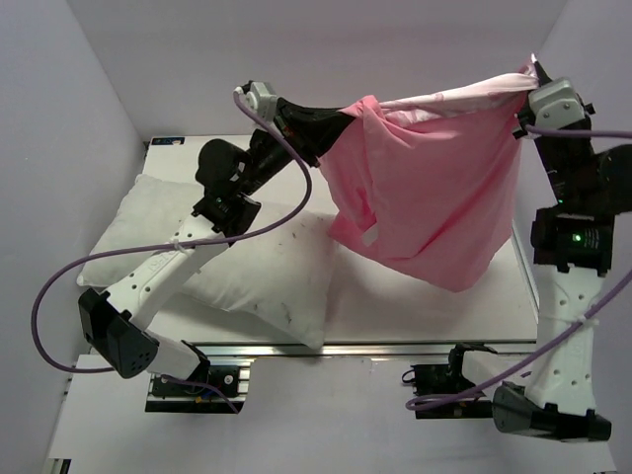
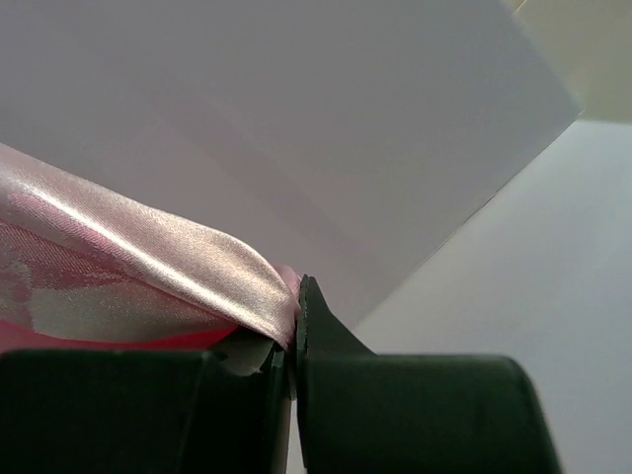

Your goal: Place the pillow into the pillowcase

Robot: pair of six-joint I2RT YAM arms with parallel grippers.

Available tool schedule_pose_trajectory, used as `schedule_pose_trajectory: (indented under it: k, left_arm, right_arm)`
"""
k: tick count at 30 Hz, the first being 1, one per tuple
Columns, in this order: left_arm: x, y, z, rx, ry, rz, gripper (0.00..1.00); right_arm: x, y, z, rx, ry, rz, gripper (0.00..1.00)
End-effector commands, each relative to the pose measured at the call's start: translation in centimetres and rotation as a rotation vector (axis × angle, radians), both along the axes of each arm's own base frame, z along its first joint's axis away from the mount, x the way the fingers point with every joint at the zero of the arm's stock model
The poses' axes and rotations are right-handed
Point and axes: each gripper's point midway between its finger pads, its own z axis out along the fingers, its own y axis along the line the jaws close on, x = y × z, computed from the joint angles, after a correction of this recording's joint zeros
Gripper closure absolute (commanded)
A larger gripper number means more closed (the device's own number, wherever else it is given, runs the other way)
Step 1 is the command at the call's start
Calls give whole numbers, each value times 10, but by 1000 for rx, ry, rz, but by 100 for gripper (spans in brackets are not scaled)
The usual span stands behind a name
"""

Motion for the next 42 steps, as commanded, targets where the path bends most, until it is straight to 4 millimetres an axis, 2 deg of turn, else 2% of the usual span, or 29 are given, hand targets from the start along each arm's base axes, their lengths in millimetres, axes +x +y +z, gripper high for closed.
schedule_pose_trajectory:
  k: [1,2,3,4,5,6,8,9,10,11,12,13,15,17,18,20,21,22,24,26,27,29,30,31,32,34,37,38,42]
  left_arm:
    - [64,8,-47,54,185,234,100]
    - [76,10,-56,77,206,278,100]
    - [87,12,-60,87,220,314,100]
    - [109,10,-88,135,298,379,100]
    - [122,12,-99,155,326,408,100]
    - [139,8,-119,198,371,431,100]
    - [156,3,-139,224,414,440,100]
    - [162,-1,-143,233,420,441,100]
    - [178,-3,-169,259,468,479,100]
    - [185,-4,-179,266,487,492,100]
    - [191,-7,-185,275,495,499,100]
    - [201,-11,-211,312,538,512,100]
    - [211,-11,-225,332,566,546,100]
    - [220,-5,-250,365,614,596,100]
    - [223,0,-255,370,628,622,100]
    - [226,17,-266,382,667,674,100]
    - [228,26,-269,381,682,709,100]
    - [229,38,-278,393,709,728,100]
    - [228,47,-280,399,726,730,100]
    - [227,53,-287,412,746,717,100]
    - [225,53,-287,417,751,704,100]
    - [221,55,-298,450,782,695,96]
    - [221,55,-300,454,784,694,88]
    - [221,57,-300,451,789,692,78]
    - [222,59,-298,445,788,693,55]
    - [225,64,-290,430,781,702,34]
    - [231,69,-262,428,725,706,23]
    - [231,70,-253,438,703,703,14]
    - [221,85,-200,499,571,749,6]
  right_arm:
    - [61,-33,-46,39,117,-133,100]
    - [83,-37,-81,38,186,-137,100]
    - [98,-39,-101,21,225,-139,100]
    - [127,-44,-132,18,291,-146,100]
    - [143,-48,-149,25,334,-152,100]
    - [174,-54,-186,40,424,-161,100]
    - [201,-62,-211,80,488,-171,100]
    - [213,-65,-204,91,480,-179,100]
    - [236,-68,-234,124,543,-178,100]
    - [248,-69,-240,138,556,-175,100]
    - [258,-69,-222,149,523,-181,100]
    - [281,-71,-255,162,598,-192,100]
    - [312,-70,-260,195,618,-188,100]
    - [321,-57,-267,214,653,-136,100]
    - [322,-50,-270,212,665,-110,92]
    - [316,-31,-270,217,694,-29,76]
    - [307,-22,-262,220,697,18,53]
    - [300,-17,-273,233,747,36,45]
    - [281,-11,-266,253,781,64,27]
    - [262,-10,-277,269,833,75,22]
    - [243,-3,-258,271,816,115,20]
    - [214,12,-280,278,911,205,18]
    - [186,33,-267,250,918,328,18]
    - [170,46,-275,248,961,386,18]
    - [153,64,-295,246,1018,439,18]
    - [129,97,-296,210,1022,470,17]
    - [112,123,-329,254,1108,428,17]
    - [105,142,-333,256,1123,453,16]
    - [112,158,-362,328,1194,344,11]
